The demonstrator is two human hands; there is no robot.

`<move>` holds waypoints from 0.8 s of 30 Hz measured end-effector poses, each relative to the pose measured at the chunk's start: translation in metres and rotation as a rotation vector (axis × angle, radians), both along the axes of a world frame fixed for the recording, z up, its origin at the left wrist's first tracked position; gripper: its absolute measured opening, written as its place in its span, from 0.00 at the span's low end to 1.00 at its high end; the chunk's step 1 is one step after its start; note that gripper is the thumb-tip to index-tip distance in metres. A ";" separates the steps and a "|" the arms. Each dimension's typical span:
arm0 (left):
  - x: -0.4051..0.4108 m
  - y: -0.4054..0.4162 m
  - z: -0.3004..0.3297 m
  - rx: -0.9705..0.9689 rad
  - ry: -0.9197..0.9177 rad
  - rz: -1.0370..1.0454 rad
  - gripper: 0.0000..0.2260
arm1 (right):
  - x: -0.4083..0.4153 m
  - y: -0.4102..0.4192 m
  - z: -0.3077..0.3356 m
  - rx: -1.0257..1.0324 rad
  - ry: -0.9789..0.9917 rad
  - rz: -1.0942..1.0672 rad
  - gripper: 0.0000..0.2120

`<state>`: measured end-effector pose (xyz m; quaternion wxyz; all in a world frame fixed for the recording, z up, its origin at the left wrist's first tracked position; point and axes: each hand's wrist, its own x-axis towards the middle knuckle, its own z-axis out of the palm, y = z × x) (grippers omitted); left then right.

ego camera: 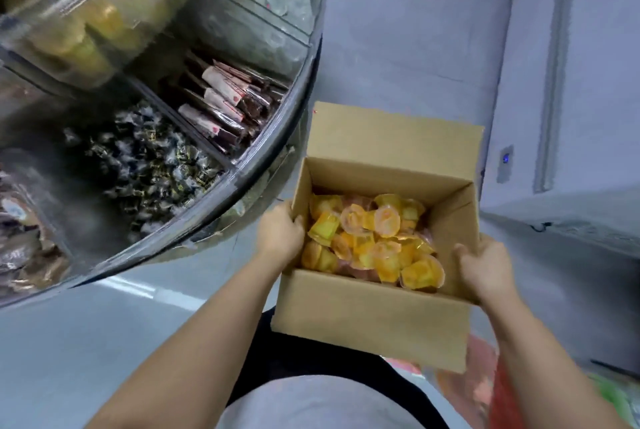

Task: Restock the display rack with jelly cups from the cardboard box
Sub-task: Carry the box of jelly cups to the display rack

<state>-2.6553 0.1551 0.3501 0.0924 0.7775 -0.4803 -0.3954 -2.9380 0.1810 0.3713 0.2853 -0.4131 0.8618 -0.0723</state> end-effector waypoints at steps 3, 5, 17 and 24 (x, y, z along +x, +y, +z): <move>-0.012 -0.027 -0.017 0.038 0.010 0.039 0.09 | -0.013 -0.045 -0.007 0.022 0.038 0.065 0.04; -0.020 -0.041 -0.025 0.055 0.041 0.089 0.09 | -0.020 -0.077 -0.011 0.030 0.057 0.123 0.04; -0.112 -0.042 -0.082 0.092 0.048 0.651 0.13 | -0.053 -0.245 -0.077 0.278 0.056 0.765 0.11; -0.171 -0.007 -0.150 0.212 0.175 1.277 0.21 | 0.006 -0.288 -0.163 0.302 0.097 1.253 0.07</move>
